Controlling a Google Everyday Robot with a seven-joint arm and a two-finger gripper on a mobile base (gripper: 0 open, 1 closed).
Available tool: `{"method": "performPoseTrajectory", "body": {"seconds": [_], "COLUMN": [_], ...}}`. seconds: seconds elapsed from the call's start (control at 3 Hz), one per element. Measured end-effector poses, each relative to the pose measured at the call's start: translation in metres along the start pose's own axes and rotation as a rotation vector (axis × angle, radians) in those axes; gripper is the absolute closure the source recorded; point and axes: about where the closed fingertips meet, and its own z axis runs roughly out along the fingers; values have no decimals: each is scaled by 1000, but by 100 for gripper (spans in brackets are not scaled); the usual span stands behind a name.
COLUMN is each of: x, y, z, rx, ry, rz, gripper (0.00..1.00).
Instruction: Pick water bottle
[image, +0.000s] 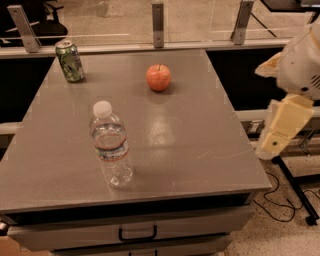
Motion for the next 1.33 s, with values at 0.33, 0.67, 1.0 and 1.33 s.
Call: {"method": "performPoseTrajectory", "body": {"seconds": [0.33, 0.67, 1.0, 1.33], "x": [-58, -131, -180, -207], "y": [17, 34, 52, 68], "z": [42, 78, 104, 115], "rx": [-71, -150, -235, -300], "ry": [-187, -401, -565, -683], "rz": [-51, -114, -135, -130], "gripper": [0, 0, 0, 0]}}
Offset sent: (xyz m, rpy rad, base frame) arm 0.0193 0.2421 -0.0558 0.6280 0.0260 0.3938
